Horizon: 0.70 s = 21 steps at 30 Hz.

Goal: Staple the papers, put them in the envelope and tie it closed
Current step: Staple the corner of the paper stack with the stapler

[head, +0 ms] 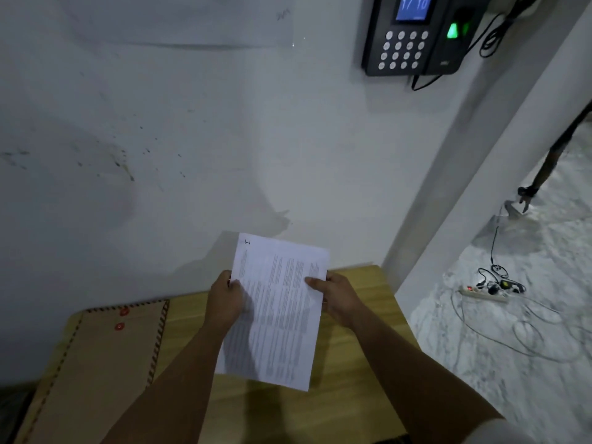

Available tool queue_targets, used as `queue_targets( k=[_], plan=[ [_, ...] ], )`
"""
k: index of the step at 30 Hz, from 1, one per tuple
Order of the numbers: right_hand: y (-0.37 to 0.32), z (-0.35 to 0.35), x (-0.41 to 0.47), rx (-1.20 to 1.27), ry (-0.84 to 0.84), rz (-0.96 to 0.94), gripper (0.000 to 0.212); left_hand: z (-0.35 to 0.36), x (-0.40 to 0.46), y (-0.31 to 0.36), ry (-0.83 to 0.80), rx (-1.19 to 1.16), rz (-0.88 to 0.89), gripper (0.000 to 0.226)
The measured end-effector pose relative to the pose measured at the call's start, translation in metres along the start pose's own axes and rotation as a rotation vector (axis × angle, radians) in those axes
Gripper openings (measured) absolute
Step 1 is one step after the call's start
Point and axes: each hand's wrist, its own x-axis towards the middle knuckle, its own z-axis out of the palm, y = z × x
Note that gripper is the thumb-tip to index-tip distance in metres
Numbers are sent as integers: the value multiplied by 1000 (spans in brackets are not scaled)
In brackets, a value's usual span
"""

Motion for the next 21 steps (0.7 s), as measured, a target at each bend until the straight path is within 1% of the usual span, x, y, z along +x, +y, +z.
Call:
queue_targets(
  k=[2, 4, 8, 10, 11, 13, 14, 15, 19, 21],
  plan=[
    [1, -8, -4, -1, 12, 16, 25, 4, -2, 4, 14, 50, 30, 19],
    [3, -21, -8, 6, 60, 4, 22, 7, -2, 6, 28, 128, 66, 19],
    [13, -70, -12, -23, 322, 27, 13, 9, 2, 1, 7, 253, 106, 18],
    [28, -101, -12, -89, 387, 83, 13, 9, 3, -7, -31, 322, 132, 16],
    [40, -116, -11, -196, 415, 123, 13, 9, 3, -11, -53, 350, 153, 15],
    [66, -143, -13, -637, 451, 218, 25, 8, 3, -22, -100, 395, 194, 13],
    [79, -153, -17, -850, 430, 261, 33, 7, 3, -29, -123, 420, 222, 13],
    [90, -161, -23, -969, 399, 308, 40, 8, 2, -36, -147, 453, 246, 12],
    [131, -177, -35, -1110, 351, 447, 59, 13, -5, -57, -234, 573, 251, 17],
    [149, -178, -36, -1162, 370, 439, 62, 17, -11, -62, -278, 597, 265, 32]
  ],
)
